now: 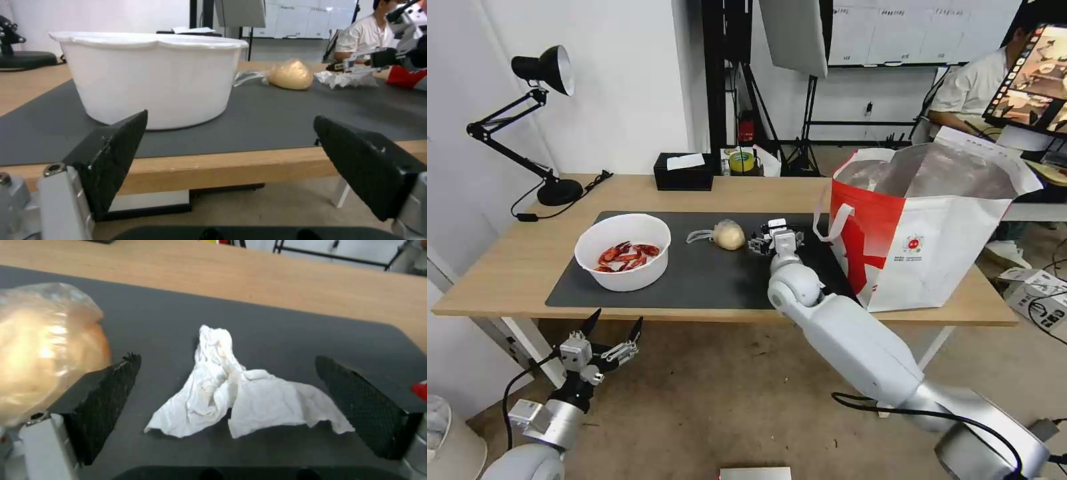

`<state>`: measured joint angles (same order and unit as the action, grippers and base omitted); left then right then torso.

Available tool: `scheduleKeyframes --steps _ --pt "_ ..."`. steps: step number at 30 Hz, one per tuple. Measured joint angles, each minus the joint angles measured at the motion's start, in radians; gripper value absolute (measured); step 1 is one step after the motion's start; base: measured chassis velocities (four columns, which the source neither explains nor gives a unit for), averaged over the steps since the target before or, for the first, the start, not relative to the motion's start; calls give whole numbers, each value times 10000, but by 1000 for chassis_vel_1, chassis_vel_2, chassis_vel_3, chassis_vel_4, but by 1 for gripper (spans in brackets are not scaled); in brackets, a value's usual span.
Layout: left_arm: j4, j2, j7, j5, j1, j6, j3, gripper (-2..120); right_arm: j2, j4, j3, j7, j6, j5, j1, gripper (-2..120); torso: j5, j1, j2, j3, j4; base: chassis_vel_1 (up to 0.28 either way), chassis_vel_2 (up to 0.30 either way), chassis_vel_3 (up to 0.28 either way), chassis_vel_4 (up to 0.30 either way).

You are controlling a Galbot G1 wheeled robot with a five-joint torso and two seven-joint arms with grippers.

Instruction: Pick up the trash from the table and place it into the takeout bag.

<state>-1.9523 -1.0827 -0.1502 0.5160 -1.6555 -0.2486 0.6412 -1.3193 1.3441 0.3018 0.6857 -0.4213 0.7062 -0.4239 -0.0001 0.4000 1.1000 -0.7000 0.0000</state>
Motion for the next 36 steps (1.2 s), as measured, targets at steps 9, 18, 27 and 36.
scheduleKeyframes --steps 9,18,27,36 --pt "53 15 -21 6 21 -37 0 100 -477 -891 -127 -108 10 137 227 100 0 0 0 0 0 0 0 0 0" --pt "66 48 -39 11 24 -69 -13 100 -723 -1451 -321 -431 68 97 280 100 0 0 1 0 0 0 0 0 0" --pt "69 64 -41 12 23 -89 -29 100 -760 -1575 -390 -484 87 117 272 84 1 0 0 1 0 0 0 0 0" --pt "67 90 -41 10 20 -108 -72 100 -701 -1566 -410 -637 134 106 185 51 2 -2 2 2 6 0 0 0 0"
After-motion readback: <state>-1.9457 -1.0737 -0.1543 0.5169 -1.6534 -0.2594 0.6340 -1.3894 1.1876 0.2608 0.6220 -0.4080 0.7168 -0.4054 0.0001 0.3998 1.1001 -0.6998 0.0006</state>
